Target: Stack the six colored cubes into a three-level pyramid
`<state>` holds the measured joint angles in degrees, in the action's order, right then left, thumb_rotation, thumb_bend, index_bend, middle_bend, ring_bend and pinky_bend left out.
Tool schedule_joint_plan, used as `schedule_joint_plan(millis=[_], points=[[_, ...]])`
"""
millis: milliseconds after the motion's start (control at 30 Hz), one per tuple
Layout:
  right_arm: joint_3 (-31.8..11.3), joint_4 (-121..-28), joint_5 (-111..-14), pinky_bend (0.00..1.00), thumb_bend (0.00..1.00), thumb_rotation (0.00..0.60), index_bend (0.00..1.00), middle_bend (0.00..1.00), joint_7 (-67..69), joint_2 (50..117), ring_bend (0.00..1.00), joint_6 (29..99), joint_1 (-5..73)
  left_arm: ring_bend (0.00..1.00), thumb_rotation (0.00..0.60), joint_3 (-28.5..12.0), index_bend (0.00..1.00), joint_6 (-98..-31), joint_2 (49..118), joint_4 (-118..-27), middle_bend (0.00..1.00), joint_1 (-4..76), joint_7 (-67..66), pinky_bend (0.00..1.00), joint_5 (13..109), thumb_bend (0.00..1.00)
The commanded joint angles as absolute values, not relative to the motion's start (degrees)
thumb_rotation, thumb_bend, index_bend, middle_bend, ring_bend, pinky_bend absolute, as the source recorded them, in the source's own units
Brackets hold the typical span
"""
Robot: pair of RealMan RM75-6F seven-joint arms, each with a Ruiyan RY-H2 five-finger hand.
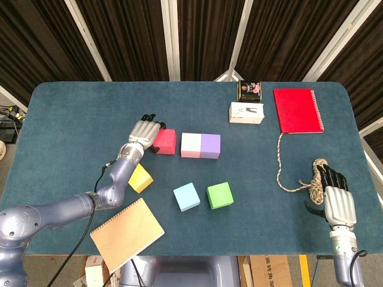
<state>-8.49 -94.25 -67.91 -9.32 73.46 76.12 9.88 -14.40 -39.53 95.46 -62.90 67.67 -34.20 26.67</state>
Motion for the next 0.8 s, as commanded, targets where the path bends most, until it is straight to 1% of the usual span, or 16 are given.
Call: schedule_joint_plan(millis=[33, 433, 800], points=[[-8.40, -94.20, -68.08, 0.00, 0.27, 0.600, 0.00, 0.00, -9.00, 73.33, 0.00, 75.87, 9.93, 0.01, 0.600, -14.24, 0.27, -41.11, 95.28, -64.42, 0.29, 68.51, -35.63, 0.05, 24.44, 0.40], [-8.46, -94.35, -68.29, 0.00, 0.27, 0.600, 0.00, 0.00, -7.53, 72.60, 0.00, 75.58, 9.75, 0.00, 0.600, -13.94, 0.26, -43.58, 95.57, -66.01, 0.28, 70.24, -37.98, 0.05, 21.28, 0.39], [-8.51, -94.68, -67.98, 0.00, 0.27, 0.600, 0.00, 0.00, -7.07, 72.18, 0.00, 75.30, 9.64, 0.00, 0.600, -13.35, 0.26, -43.58, 96.52, -64.85, 0.28, 70.67, -37.87, 0.05, 22.68, 0.40]])
